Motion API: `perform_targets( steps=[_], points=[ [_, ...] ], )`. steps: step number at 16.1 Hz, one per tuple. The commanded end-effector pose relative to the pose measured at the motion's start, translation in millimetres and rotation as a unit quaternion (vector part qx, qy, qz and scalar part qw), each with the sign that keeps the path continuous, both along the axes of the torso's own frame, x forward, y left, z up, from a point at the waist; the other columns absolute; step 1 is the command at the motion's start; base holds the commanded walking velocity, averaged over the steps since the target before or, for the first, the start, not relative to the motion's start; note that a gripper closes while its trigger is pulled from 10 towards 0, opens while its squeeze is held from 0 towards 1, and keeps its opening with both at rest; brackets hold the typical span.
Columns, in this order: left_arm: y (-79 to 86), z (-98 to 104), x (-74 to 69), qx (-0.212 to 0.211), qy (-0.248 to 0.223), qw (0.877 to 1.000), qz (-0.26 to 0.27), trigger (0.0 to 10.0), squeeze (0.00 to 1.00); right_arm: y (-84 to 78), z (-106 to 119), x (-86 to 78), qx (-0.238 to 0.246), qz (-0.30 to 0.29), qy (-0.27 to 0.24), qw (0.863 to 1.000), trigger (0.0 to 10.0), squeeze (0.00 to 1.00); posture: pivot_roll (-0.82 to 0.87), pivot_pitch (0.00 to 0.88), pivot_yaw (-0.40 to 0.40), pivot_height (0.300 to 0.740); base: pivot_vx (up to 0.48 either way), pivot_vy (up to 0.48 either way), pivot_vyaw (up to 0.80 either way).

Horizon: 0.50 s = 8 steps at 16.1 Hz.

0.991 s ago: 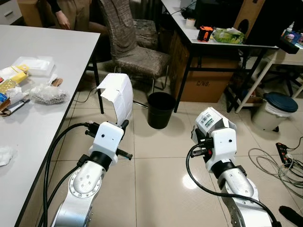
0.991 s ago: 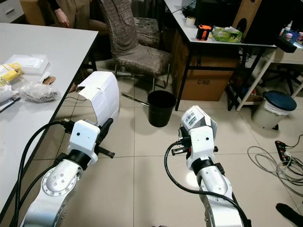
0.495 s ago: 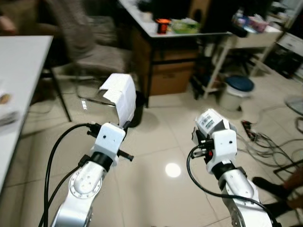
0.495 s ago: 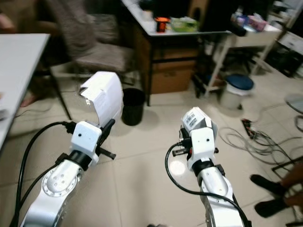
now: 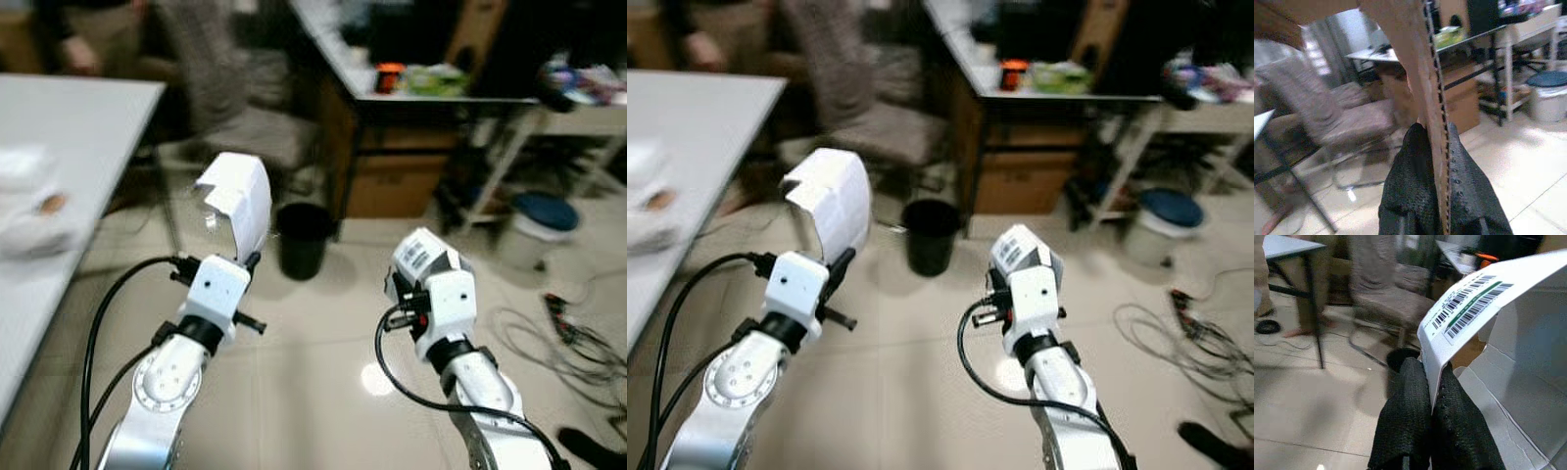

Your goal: Picking trash to rubbish bin

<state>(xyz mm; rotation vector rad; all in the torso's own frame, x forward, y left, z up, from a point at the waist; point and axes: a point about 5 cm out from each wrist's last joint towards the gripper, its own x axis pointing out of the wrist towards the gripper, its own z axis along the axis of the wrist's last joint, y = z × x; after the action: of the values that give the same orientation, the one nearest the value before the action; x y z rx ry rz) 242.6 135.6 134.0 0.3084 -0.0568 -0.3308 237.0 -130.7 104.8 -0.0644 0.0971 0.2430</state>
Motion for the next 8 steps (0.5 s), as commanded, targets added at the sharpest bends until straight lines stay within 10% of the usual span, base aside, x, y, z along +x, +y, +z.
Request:
perform_targets(
  steps=[1,8],
  points=[
    [-7.4,0.8,0.0,-0.004,-0.003,1.0,-0.018,10.0,0.0,-9.5,0.4,0.0,-0.003,-0.019,-0.003,1.0,10.0,0.0,-0.08,0.0,-0.083,0.74,0.341,0.0,0.0],
    [-7.1,0.2,7.6,-0.005,-0.004,1.0,-0.012,10.0,0.0,-11.6,-1.9,2.0,-0.006,-0.019,0.002,1.0,10.0,0.0,-0.1,0.0,-0.071,0.74,0.349,0.0,-0.4]
  ],
)
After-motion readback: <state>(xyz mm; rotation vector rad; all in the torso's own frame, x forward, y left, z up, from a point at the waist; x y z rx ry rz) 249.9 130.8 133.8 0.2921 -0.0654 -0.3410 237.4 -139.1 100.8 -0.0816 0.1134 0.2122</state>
